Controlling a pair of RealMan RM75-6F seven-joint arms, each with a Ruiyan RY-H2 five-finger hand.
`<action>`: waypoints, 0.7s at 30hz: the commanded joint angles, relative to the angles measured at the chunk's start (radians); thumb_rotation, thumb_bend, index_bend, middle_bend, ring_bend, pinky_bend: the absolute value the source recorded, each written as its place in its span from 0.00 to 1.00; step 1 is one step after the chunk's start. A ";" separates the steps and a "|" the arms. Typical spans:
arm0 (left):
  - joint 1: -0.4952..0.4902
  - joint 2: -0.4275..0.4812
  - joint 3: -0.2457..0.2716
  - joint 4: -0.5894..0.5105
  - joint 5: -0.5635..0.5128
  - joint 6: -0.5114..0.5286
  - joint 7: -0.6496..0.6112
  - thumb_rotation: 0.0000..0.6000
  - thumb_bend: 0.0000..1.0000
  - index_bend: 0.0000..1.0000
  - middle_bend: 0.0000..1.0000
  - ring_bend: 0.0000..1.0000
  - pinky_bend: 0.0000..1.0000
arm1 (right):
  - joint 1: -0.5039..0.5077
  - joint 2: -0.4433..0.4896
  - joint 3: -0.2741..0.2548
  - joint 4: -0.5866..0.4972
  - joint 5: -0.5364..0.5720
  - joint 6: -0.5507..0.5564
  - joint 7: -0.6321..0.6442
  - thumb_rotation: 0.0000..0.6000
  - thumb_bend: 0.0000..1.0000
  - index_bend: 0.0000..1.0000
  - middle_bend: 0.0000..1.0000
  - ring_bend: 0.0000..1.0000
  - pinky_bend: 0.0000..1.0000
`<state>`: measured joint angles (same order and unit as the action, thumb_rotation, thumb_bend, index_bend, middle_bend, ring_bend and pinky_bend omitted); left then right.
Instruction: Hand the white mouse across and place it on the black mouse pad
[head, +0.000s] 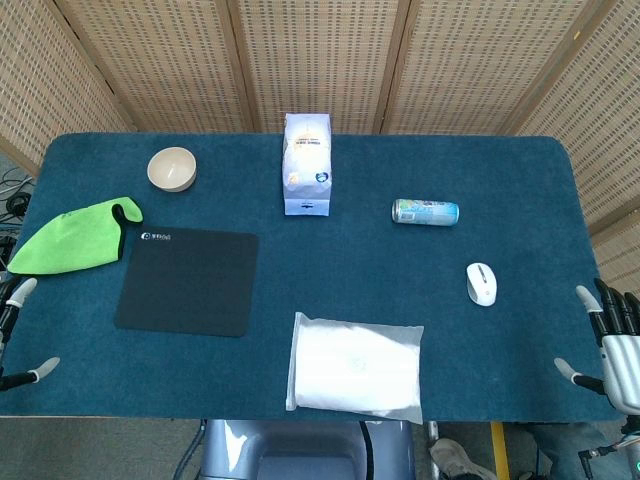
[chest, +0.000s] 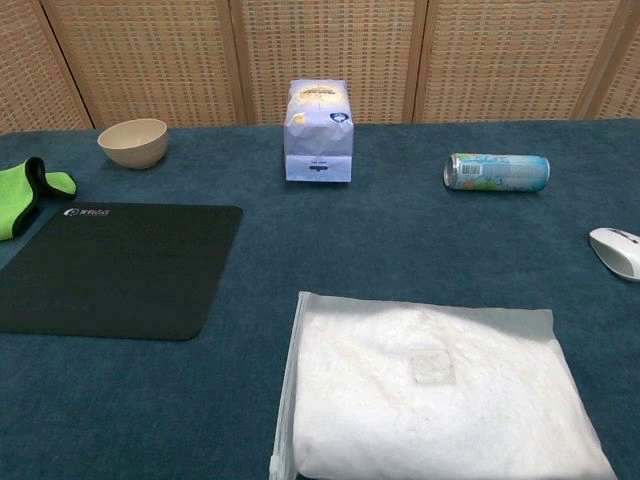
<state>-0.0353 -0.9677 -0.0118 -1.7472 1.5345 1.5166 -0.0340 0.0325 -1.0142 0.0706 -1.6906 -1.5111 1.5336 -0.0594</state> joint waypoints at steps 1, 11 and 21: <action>-0.001 -0.001 -0.002 0.001 -0.002 -0.001 0.000 1.00 0.00 0.00 0.00 0.00 0.00 | 0.003 -0.003 0.000 0.002 -0.001 -0.004 -0.001 1.00 0.00 0.00 0.00 0.00 0.00; -0.020 -0.019 -0.014 -0.004 -0.038 -0.035 0.046 1.00 0.00 0.00 0.00 0.00 0.00 | 0.095 -0.026 0.010 0.051 0.006 -0.151 0.054 1.00 0.00 0.00 0.00 0.00 0.00; -0.055 -0.066 -0.051 0.030 -0.097 -0.071 0.073 1.00 0.00 0.00 0.00 0.00 0.00 | 0.352 -0.086 -0.015 0.278 -0.229 -0.359 0.413 1.00 0.42 0.23 0.13 0.00 0.00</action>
<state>-0.0844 -1.0274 -0.0590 -1.7207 1.4464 1.4535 0.0336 0.2634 -1.0728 0.0754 -1.5078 -1.6345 1.2780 0.1881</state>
